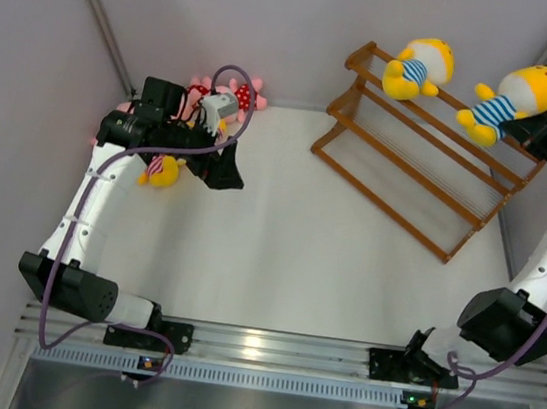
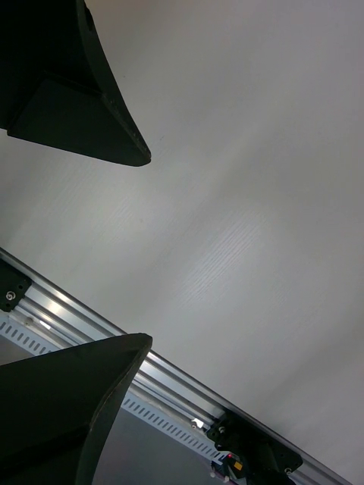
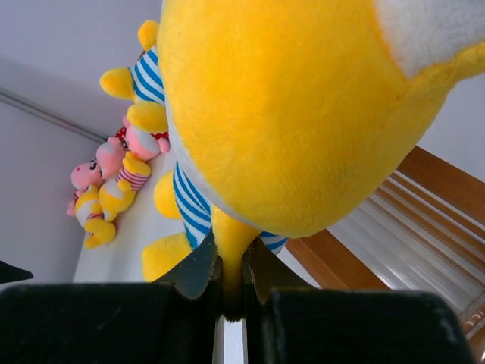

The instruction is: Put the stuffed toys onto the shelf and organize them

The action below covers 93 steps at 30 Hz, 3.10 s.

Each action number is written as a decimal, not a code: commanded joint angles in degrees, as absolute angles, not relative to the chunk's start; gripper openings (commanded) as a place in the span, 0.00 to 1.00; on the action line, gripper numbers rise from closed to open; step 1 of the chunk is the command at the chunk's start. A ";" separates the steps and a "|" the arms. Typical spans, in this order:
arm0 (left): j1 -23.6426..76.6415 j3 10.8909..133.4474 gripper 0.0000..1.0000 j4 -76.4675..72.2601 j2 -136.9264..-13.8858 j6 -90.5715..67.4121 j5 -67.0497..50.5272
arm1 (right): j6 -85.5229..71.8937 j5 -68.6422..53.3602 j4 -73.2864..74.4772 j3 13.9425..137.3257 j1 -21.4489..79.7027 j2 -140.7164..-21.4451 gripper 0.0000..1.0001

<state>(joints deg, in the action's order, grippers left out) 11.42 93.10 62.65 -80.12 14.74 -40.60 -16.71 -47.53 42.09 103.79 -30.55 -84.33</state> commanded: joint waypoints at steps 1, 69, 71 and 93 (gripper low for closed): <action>11.51 92.90 0.98 63.19 -78.92 15.38 -40.69 | -16.70 -51.76 41.40 105.47 -30.76 -86.38 0.00; 11.51 90.88 0.97 62.93 -82.44 17.40 -29.19 | -21.35 -38.32 42.46 108.73 -33.31 -83.42 0.86; 11.08 90.88 0.97 61.71 -83.40 17.58 -24.21 | -21.97 -38.41 41.40 106.88 -33.31 -80.69 0.86; -4.83 90.70 0.98 35.96 -113.99 17.84 13.63 | -7.38 -25.40 38.67 94.84 -7.22 -63.02 0.86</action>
